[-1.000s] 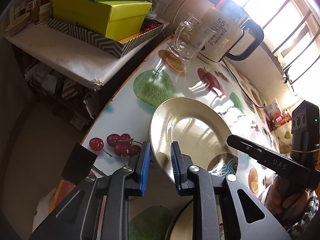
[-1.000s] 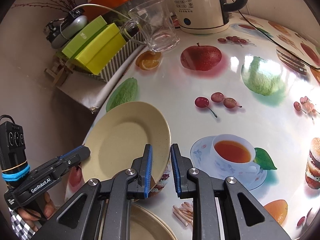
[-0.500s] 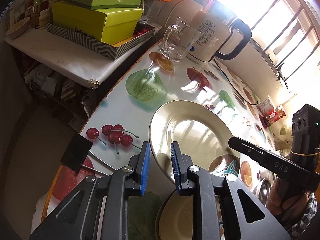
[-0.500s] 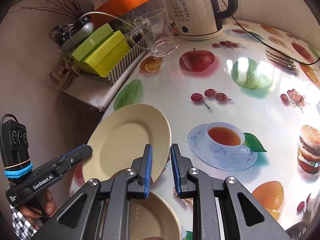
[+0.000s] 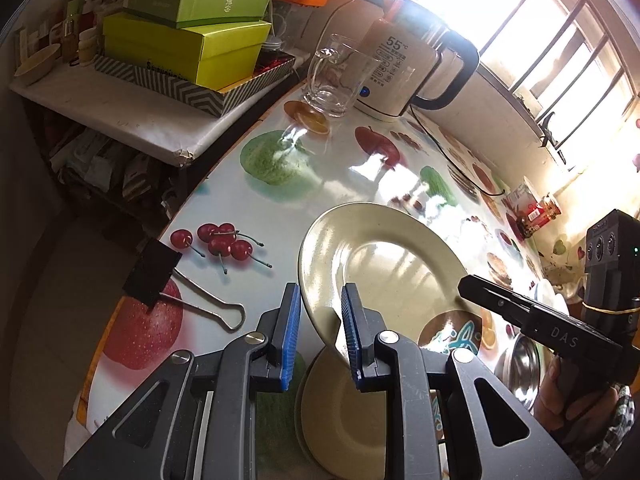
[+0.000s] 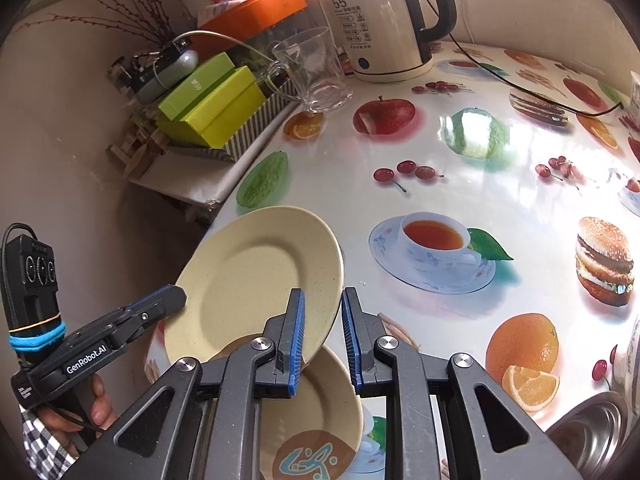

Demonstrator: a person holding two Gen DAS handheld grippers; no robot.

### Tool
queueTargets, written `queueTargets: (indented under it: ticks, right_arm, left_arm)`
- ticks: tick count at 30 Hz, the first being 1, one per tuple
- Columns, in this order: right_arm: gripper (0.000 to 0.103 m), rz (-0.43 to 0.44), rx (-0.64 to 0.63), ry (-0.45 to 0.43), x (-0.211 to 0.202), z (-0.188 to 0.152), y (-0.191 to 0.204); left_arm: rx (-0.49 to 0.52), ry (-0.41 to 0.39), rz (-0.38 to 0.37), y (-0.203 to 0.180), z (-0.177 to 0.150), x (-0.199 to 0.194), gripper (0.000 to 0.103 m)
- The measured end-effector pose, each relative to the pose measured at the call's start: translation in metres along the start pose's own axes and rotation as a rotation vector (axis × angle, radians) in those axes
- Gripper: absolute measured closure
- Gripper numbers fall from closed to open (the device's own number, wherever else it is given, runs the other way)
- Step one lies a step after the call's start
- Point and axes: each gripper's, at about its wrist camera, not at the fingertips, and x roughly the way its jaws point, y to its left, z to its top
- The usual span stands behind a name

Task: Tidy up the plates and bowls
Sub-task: 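Lower the plate stack onto the third beige plate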

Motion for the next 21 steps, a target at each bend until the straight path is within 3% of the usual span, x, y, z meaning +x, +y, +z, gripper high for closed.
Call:
queueTargets:
  ticks: [21]
  right_arm:
    - [0.084,0.021,0.045,-0.022,-0.021,-0.046,-0.006]
  left_arm:
    - [0.006,0.002,-0.012,-0.006,-0.037,-0.012,0.081]
